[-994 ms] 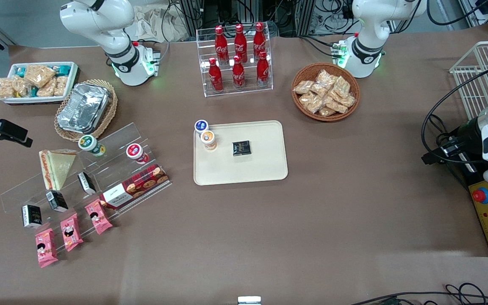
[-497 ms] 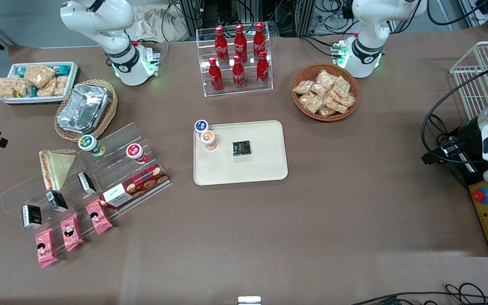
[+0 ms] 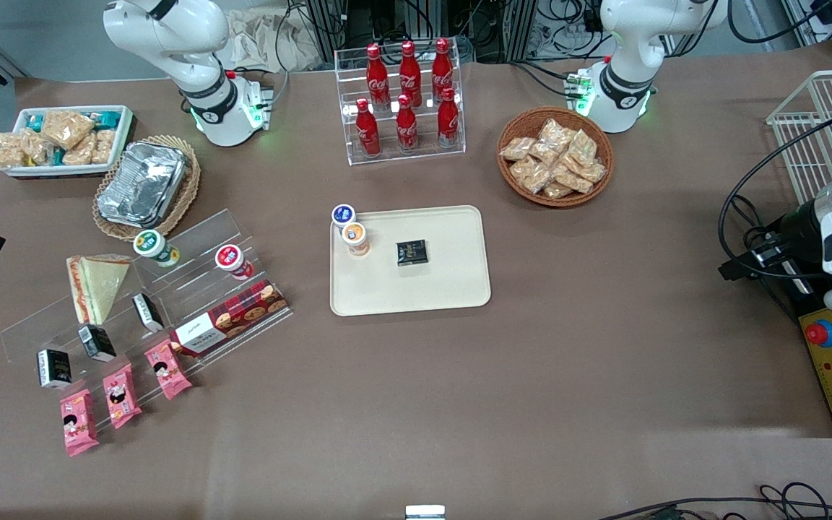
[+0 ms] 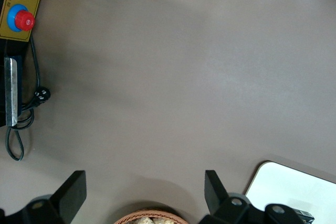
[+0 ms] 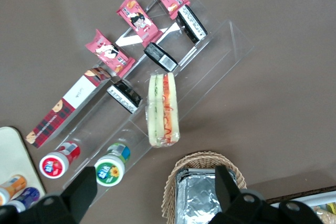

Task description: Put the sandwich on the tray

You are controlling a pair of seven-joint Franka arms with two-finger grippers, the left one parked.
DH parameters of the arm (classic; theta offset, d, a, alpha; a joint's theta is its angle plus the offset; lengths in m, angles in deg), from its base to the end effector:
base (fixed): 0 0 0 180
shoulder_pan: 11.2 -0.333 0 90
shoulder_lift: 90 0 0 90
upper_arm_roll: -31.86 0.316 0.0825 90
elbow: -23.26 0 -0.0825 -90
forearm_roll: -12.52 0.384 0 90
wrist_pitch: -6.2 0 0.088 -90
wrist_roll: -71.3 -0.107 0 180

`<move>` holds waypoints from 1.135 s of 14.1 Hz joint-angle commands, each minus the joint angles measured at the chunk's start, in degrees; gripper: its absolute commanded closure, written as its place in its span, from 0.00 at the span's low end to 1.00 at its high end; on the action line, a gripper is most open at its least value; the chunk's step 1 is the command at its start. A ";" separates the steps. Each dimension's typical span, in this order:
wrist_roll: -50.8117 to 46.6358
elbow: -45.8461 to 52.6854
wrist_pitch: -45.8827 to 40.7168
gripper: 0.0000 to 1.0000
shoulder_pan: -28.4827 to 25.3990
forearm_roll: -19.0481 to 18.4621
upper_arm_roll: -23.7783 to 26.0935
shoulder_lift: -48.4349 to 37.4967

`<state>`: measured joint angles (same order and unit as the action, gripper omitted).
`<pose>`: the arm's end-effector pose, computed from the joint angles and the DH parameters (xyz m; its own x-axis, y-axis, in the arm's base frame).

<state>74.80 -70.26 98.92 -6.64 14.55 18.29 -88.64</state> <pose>0.5370 -0.1705 0.5867 0.9665 -0.2542 -0.0352 -0.2553 -0.9663 -0.0319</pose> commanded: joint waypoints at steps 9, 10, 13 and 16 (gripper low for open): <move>5.73 -14.06 13.10 0.00 1.24 2.01 0.12 -0.66; 5.73 -14.24 13.37 0.00 1.24 2.89 0.12 0.30; 5.73 -15.37 15.64 0.00 1.24 3.95 0.03 2.85; 5.73 -18.97 20.03 0.00 1.15 4.04 0.03 3.56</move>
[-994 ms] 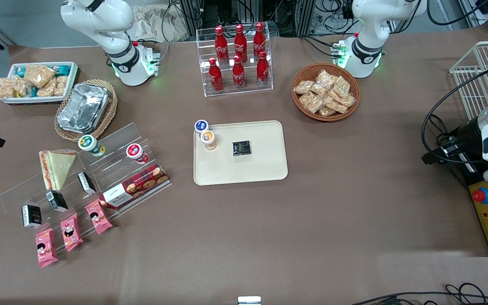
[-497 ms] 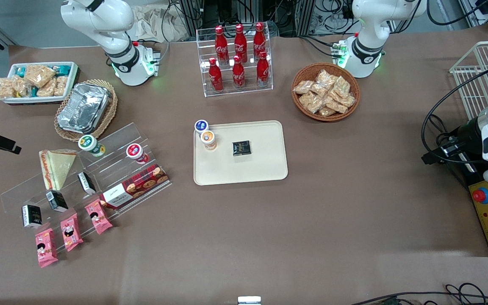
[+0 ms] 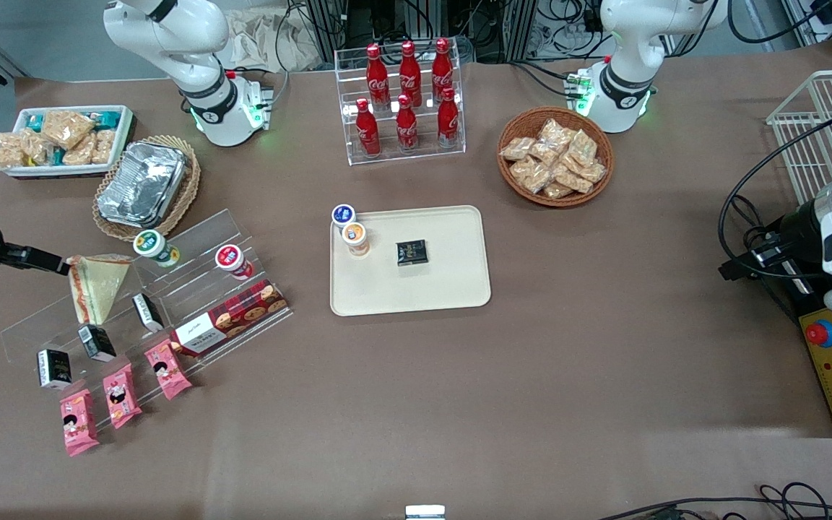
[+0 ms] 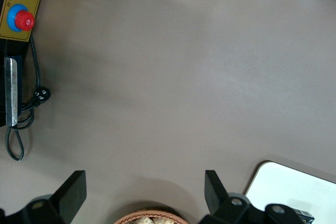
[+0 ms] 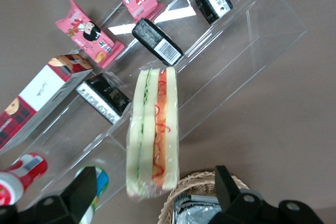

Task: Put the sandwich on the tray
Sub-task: 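Lower the open right gripper over the wrapped sandwich on the stand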

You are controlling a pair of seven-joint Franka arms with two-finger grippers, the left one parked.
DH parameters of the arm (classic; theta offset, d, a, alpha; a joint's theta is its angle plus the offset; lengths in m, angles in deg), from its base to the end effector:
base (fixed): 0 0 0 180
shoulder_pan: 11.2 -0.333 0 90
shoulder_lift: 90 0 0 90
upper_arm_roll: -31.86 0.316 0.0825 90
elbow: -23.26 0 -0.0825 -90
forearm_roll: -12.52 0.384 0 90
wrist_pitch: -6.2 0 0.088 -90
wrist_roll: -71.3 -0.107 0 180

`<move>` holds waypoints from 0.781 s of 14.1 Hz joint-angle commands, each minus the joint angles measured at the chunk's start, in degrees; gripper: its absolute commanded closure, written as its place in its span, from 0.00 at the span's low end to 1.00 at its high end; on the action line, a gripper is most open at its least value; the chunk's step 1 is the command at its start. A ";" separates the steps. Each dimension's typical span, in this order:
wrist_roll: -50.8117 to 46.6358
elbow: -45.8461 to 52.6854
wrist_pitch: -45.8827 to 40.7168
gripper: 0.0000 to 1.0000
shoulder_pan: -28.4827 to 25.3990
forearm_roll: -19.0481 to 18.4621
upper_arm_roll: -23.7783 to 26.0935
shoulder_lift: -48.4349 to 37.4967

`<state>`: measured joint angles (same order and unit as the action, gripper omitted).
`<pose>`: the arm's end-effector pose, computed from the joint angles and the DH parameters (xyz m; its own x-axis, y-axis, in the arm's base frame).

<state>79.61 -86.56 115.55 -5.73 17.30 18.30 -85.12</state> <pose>0.5416 -0.1777 0.4420 0.9735 -0.2132 -0.0823 -0.2189 -0.9733 -0.0685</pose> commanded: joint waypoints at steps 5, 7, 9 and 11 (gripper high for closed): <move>0.92 -4.79 6.40 0.00 0.16 3.30 0.02 2.68; 0.92 -4.88 6.40 0.00 -0.02 3.31 0.02 2.94; 0.92 -4.88 6.66 0.00 -0.20 3.40 0.11 3.47; 0.92 -5.58 7.36 0.00 -0.37 3.40 0.11 3.73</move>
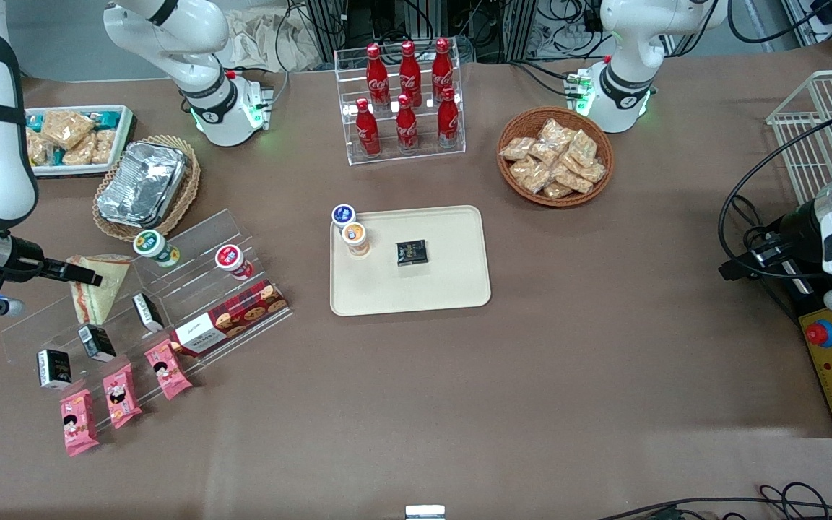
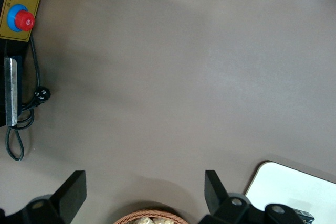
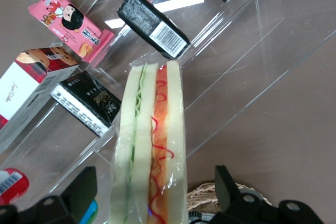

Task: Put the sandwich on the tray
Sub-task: 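Lower the open right gripper over the wrapped sandwich on the stand, then close the right gripper on the wrapped sandwich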

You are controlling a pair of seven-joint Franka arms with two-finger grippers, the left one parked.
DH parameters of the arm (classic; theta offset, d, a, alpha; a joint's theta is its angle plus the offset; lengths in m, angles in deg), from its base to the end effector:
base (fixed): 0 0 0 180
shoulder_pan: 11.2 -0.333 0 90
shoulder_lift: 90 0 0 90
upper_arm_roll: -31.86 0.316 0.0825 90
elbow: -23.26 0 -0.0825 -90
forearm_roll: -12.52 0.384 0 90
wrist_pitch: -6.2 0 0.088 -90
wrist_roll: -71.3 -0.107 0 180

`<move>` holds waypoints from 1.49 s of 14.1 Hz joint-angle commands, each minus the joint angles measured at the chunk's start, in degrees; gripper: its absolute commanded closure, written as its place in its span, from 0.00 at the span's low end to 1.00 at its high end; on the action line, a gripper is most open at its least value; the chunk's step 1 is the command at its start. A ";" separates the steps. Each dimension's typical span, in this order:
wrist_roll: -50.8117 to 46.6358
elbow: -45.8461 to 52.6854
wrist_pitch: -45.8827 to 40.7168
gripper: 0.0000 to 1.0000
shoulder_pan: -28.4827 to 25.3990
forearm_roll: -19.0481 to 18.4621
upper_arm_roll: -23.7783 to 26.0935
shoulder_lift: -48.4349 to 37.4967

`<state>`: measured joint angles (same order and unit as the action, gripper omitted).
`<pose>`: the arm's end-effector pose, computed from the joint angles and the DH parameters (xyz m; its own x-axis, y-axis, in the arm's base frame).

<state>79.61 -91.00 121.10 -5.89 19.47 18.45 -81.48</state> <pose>0.5417 -0.1727 0.3791 0.9653 -0.2306 -0.1227 -0.2419 -0.9664 -0.0865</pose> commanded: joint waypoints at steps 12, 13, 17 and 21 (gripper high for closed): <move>0.92 -1.76 2.96 0.54 -0.30 1.93 -0.03 0.71; 0.92 -1.76 2.96 0.66 -0.30 1.93 -0.03 0.80; 0.92 -1.76 2.78 1.00 -0.30 1.93 0.05 0.80; 4.94 -0.45 1.47 1.00 -1.61 1.14 0.23 -3.06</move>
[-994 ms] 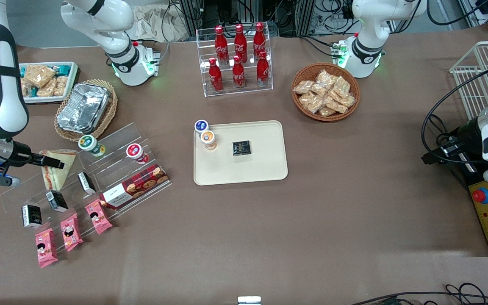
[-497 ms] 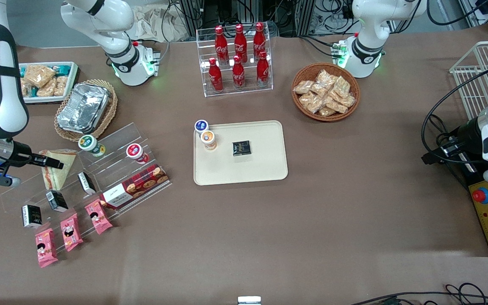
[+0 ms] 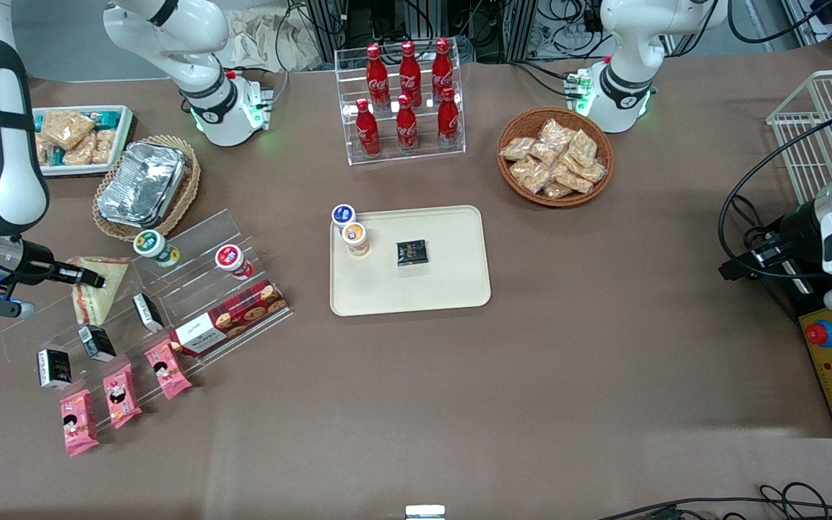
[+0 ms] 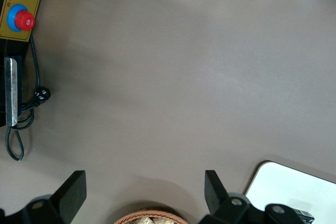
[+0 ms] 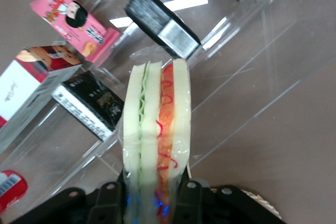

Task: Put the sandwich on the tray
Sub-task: 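Close the right gripper on the wrapped sandwich, then lift the sandwich and carry it with the right gripper to the beige tray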

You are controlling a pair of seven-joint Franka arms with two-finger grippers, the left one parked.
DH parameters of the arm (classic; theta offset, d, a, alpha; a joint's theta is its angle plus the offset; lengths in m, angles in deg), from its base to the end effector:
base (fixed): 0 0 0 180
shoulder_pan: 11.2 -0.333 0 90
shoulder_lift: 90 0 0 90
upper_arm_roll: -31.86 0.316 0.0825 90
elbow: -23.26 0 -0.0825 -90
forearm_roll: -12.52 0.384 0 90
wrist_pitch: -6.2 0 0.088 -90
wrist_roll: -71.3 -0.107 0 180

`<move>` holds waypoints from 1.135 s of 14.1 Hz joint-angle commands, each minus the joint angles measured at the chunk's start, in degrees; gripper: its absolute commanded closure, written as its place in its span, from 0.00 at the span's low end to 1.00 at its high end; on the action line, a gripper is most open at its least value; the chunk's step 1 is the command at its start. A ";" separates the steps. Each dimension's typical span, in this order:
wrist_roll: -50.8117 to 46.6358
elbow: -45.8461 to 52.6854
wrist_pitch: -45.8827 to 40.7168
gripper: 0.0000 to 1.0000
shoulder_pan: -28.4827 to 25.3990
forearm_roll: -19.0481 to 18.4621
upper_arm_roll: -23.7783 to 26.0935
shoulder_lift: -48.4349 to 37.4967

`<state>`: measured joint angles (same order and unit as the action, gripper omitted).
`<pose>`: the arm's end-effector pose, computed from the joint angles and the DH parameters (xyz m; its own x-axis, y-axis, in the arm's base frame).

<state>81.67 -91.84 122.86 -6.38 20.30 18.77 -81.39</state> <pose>0.5441 -0.1649 0.3739 0.9759 -0.1918 -0.1040 -0.2021 -0.9743 -0.0996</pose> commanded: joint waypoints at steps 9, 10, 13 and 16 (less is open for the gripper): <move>20.21 8.84 -15.22 1.00 -1.47 -2.31 8.41 -11.24; 21.00 8.84 -16.19 1.00 -1.47 -3.20 11.13 -11.68; 24.16 8.93 -16.11 1.00 -1.47 -3.56 19.23 -11.87; 24.34 8.93 -15.24 1.00 -1.47 -3.12 27.04 -10.90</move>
<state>104.37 -83.33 107.79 -8.47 17.74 41.84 -92.81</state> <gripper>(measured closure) 0.802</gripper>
